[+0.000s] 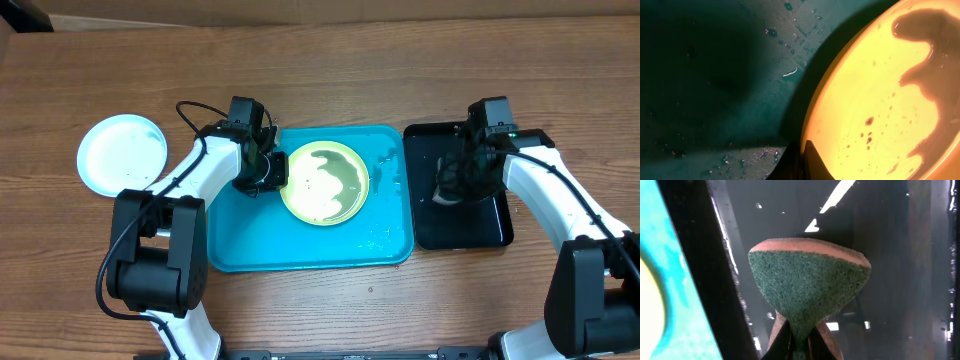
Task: Clean dirty plates on tray and stack at the side
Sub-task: 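Return the sponge to the black tray and withdraw the right arm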
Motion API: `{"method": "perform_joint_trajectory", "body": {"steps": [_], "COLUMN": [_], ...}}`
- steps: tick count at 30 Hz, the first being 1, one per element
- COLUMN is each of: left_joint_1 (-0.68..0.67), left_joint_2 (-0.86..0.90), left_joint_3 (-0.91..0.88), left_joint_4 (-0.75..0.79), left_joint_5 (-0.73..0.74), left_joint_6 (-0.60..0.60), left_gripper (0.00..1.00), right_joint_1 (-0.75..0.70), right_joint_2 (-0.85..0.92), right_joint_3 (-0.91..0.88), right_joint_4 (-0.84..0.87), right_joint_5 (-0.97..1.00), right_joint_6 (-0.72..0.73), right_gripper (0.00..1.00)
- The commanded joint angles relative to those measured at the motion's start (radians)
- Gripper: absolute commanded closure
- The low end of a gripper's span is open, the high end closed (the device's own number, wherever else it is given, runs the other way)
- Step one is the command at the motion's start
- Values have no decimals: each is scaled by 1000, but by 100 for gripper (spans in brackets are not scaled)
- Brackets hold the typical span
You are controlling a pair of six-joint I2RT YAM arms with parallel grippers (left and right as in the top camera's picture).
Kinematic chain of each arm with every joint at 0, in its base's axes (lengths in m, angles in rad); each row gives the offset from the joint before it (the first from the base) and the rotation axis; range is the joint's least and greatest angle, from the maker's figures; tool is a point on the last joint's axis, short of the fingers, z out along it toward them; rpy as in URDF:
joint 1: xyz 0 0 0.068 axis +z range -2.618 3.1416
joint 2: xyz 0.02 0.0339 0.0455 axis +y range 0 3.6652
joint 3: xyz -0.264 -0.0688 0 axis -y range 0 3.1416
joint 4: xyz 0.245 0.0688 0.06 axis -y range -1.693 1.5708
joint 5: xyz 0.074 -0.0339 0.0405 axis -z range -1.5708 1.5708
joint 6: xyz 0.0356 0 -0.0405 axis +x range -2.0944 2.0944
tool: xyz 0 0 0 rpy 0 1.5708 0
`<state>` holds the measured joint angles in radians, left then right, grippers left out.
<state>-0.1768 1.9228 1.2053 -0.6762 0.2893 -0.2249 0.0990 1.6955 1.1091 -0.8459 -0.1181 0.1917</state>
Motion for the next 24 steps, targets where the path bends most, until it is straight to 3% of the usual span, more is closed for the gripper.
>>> {"method": "perform_joint_trajectory", "body": {"steps": [1, 7, 18, 22, 24], "left_joint_1": [-7, -7, -7, -7, -7], "left_joint_2": [14, 14, 14, 14, 14], "left_joint_3": [-6, -6, -6, -6, -6], "left_joint_4": [0, -1, -1, 0, -1], "left_joint_5": [15, 16, 16, 16, 16], "left_joint_6": [20, 20, 19, 19, 19], "left_gripper": [96, 96, 96, 96, 96], "right_joint_1": [2, 2, 2, 2, 2], "right_joint_2": [5, 7, 7, 7, 7], "right_joint_3": [-24, -72, -75, -75, -74], "right_joint_4": [11, 58, 74, 86, 92], "right_joint_5": [52, 208, 211, 210, 210], "right_joint_6": [-44, -45, -116, -114, -114], "right_gripper": [96, 96, 96, 75, 73]}}
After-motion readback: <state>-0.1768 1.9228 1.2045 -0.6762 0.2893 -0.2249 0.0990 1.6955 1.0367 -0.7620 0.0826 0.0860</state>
